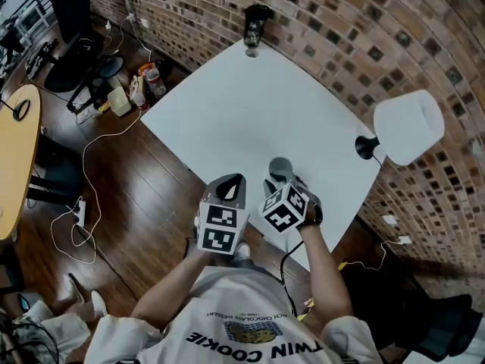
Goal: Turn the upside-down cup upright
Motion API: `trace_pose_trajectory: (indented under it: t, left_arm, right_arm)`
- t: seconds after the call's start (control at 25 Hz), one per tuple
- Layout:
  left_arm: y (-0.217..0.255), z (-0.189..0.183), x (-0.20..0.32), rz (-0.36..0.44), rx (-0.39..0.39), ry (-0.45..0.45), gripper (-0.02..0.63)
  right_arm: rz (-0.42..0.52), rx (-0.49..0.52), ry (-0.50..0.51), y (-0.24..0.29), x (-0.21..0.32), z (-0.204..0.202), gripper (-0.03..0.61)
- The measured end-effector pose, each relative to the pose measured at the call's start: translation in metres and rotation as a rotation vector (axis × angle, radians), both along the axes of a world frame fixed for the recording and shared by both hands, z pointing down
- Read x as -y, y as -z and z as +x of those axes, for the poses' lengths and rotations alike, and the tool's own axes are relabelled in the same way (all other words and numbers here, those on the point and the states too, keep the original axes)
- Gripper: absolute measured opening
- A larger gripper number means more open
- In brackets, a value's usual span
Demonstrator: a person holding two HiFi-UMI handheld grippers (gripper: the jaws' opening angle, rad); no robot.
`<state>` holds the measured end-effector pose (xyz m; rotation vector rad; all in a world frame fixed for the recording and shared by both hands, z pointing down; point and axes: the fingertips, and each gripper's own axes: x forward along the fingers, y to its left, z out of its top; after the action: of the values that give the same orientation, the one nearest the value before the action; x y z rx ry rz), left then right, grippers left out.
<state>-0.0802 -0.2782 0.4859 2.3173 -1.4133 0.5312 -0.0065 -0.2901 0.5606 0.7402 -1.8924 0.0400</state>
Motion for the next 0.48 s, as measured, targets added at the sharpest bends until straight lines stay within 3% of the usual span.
trace_pose_trajectory:
  t: [0.08,0.24,0.48]
  left_arm:
    - [-0.001,-0.004,0.009,-0.005,-0.006,-0.016,0.002]
    - [-0.002,-0.001,0.021,-0.01,-0.02,-0.061,0.002]
    - [-0.001,0.018,0.031,-0.002,-0.021,-0.131,0.002]
  right_arm:
    - [-0.014,0.021,-0.028,0.002,0.004,-0.002,0.023]
    - [-0.053,0.124,-0.107,0.012,0.005,-0.004,0.02]
    - [-0.14,0.596,-0.379,0.033,0.007,0.008,0.02]
